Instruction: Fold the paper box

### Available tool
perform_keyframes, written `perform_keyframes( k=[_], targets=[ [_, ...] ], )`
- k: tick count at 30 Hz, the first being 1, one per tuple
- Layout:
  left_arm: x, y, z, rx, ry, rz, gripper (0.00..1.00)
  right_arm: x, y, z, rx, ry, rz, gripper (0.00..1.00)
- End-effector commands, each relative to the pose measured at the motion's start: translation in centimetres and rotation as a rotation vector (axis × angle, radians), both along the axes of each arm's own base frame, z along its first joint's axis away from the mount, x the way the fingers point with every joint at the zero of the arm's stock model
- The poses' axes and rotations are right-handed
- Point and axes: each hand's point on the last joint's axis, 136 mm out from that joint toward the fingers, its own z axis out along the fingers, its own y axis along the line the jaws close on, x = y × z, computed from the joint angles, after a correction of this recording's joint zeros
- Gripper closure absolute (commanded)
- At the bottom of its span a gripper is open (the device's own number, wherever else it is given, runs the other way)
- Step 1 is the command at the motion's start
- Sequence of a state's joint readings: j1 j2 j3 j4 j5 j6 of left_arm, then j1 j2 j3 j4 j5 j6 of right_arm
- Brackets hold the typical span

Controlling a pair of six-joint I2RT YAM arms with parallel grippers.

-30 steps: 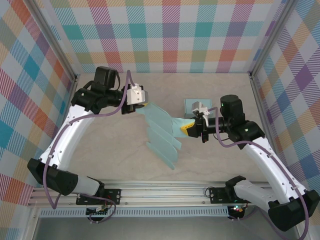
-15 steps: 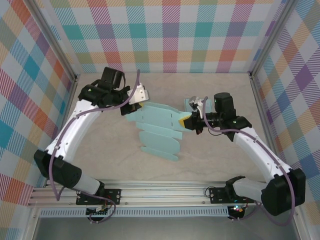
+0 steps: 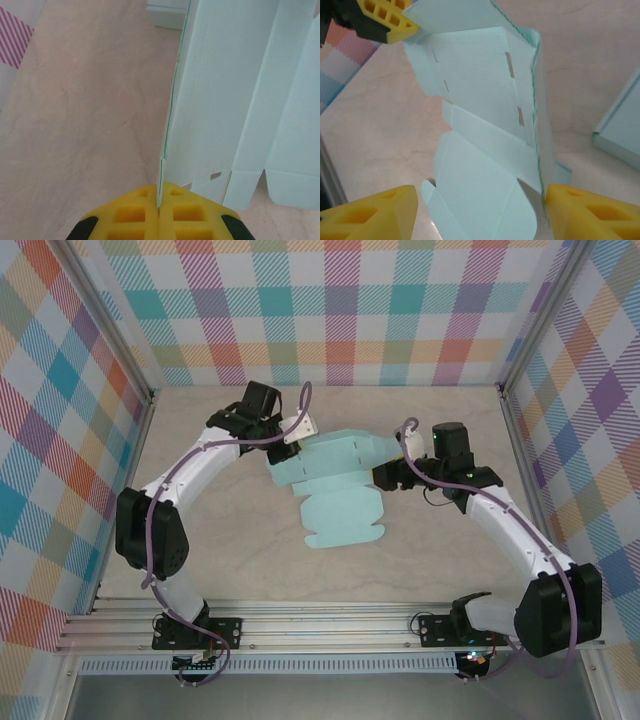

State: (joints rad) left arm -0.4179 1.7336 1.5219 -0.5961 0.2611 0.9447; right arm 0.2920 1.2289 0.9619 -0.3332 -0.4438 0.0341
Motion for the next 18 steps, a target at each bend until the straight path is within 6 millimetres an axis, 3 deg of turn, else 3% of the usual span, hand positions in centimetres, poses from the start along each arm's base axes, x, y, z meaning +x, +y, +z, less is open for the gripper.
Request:
perform_keyframes(
  k=[1, 10, 18],
  targets=[
    [0.9, -0.8, 1.5, -0.024, -0.152, 0.025, 1.00, 1.2, -1.9, 2.9, 0.004, -0.019, -0.171, 0.29],
    [-2.9, -2.5, -0.7, 0.023, -0.198, -0.020, 1.00, 1.5, -4.8, 2.6, 0.038, 0.150, -0.466, 0.31],
    [-4.3, -4.2, -4.4, 0.197, -0.204, -0.021, 1.00, -0.3, -4.0, 1.2, 0.175, 0.268, -0.487, 0.39]
  ],
)
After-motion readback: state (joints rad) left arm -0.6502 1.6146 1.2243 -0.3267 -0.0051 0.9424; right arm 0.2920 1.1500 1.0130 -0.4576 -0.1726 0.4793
